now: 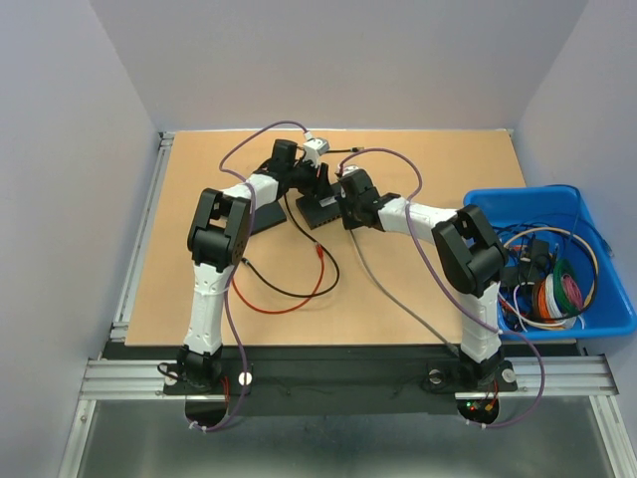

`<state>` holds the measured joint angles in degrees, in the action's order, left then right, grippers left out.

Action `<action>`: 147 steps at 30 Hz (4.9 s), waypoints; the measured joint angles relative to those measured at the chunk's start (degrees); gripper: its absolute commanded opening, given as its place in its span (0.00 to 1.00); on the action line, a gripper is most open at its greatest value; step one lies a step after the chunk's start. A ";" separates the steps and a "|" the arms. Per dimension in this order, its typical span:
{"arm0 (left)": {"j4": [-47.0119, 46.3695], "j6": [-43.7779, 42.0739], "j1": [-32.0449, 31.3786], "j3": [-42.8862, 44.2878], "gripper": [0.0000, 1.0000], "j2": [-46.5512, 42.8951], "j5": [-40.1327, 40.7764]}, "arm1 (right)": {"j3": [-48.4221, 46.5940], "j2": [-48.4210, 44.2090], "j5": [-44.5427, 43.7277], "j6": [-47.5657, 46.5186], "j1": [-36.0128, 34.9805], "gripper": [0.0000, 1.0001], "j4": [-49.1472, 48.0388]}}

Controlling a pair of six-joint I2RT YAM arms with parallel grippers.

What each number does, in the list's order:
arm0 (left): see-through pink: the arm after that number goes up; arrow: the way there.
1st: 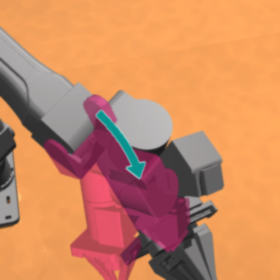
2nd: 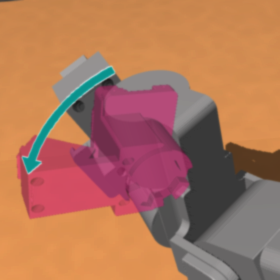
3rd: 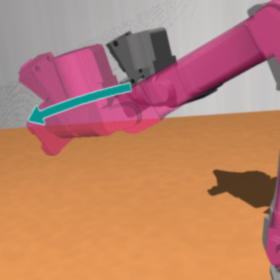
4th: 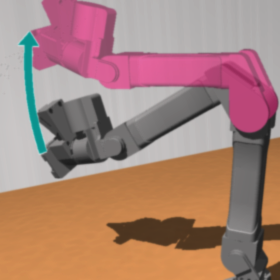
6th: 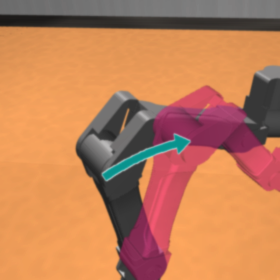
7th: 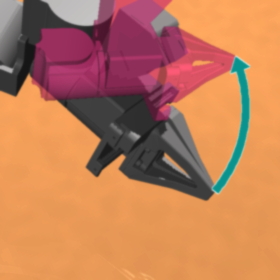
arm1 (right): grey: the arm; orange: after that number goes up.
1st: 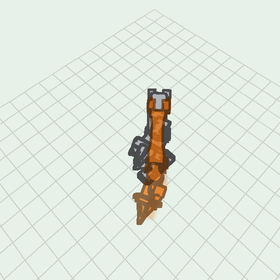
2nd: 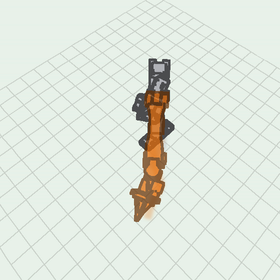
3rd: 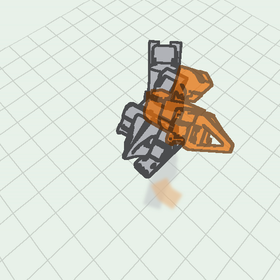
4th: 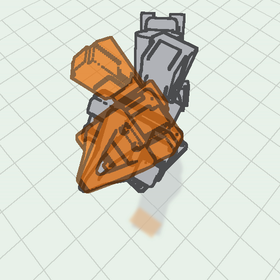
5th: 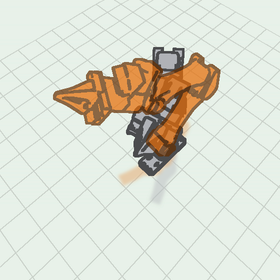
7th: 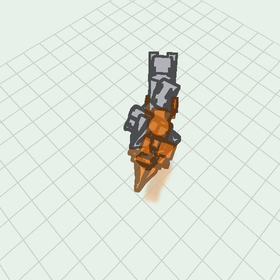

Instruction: Insert the plug into the switch port

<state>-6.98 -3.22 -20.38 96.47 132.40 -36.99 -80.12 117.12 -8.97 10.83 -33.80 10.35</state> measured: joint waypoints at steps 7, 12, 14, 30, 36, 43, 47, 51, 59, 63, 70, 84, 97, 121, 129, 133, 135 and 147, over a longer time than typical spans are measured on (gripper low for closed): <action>-0.07 -0.63 0.02 0.20 0.54 0.13 -0.07 | 1.97 -0.04 -0.07 -3.39 0.00 0.00 -3.82; -0.24 -1.42 0.09 1.07 0.54 0.61 -0.15 | 3.34 -0.11 -0.24 -4.52 0.00 0.00 -7.02; -0.26 -1.81 0.11 1.14 0.54 0.63 -0.13 | 3.50 -0.11 -0.26 -4.68 0.00 0.01 -7.69; 8.02 -6.82 -0.85 8.92 0.51 3.63 0.94 | 3.45 -0.13 -1.81 -5.29 0.00 0.00 -8.50; 11.58 -9.77 -1.68 10.82 0.51 3.74 2.99 | 3.45 -0.13 -2.86 -5.70 -0.02 0.00 -8.70; 14.10 -13.53 -2.49 12.61 0.50 4.09 4.31 | 3.45 -0.13 -3.58 -5.70 0.00 0.00 -9.51; 15.04 -15.41 -2.62 14.19 0.50 4.83 4.33 | 3.45 -0.13 -3.98 -5.99 0.09 0.00 -10.88; 15.45 -17.03 -2.67 15.26 0.49 5.46 4.35 | 3.43 0.17 -3.96 -6.93 0.35 0.00 -12.17; 14.95 -20.68 -2.64 17.05 0.50 6.38 5.81 | -3.41 5.49 -4.15 -8.70 0.92 0.00 -13.90; 16.22 -14.93 -2.75 17.07 0.50 6.38 2.49 | -5.18 9.01 -4.02 -7.98 1.38 0.00 -21.42; 14.32 -12.83 -2.75 14.84 0.50 5.88 0.22 | -3.54 9.42 -4.02 -8.13 1.36 0.02 -25.90; 5.55 -4.07 -4.04 4.24 0.62 0.70 -3.21 | 13.60 -6.95 -8.00 -8.02 2.64 0.75 -35.15; 4.24 12.07 -4.68 -8.83 0.67 -9.64 6.14 | 29.49 -27.39 -10.91 -2.73 2.64 0.75 -40.15; 2.51 22.51 0.13 -19.76 0.67 -20.98 26.10 | 45.03 -44.96 -3.82 12.15 -6.38 0.75 -29.16; 3.41 24.06 -0.22 -14.36 0.67 -12.46 26.43 | 46.56 -48.19 -4.55 12.55 -6.40 0.76 -28.37; 3.54 25.27 -0.52 -10.03 0.67 -9.01 25.35 | 46.62 -49.37 -5.53 12.31 -6.40 0.78 -27.80; 4.24 25.86 -1.07 -6.56 0.67 -7.02 25.16 | 46.64 -49.99 -6.21 11.89 -6.40 0.79 -27.50; 7.19 31.43 -9.62 15.82 0.67 7.76 20.70 | 46.64 -50.77 -10.73 10.99 -6.40 0.80 -25.99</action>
<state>0.21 28.21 -30.00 112.29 140.16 -16.29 -33.47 66.35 -19.70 21.82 -40.21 -15.64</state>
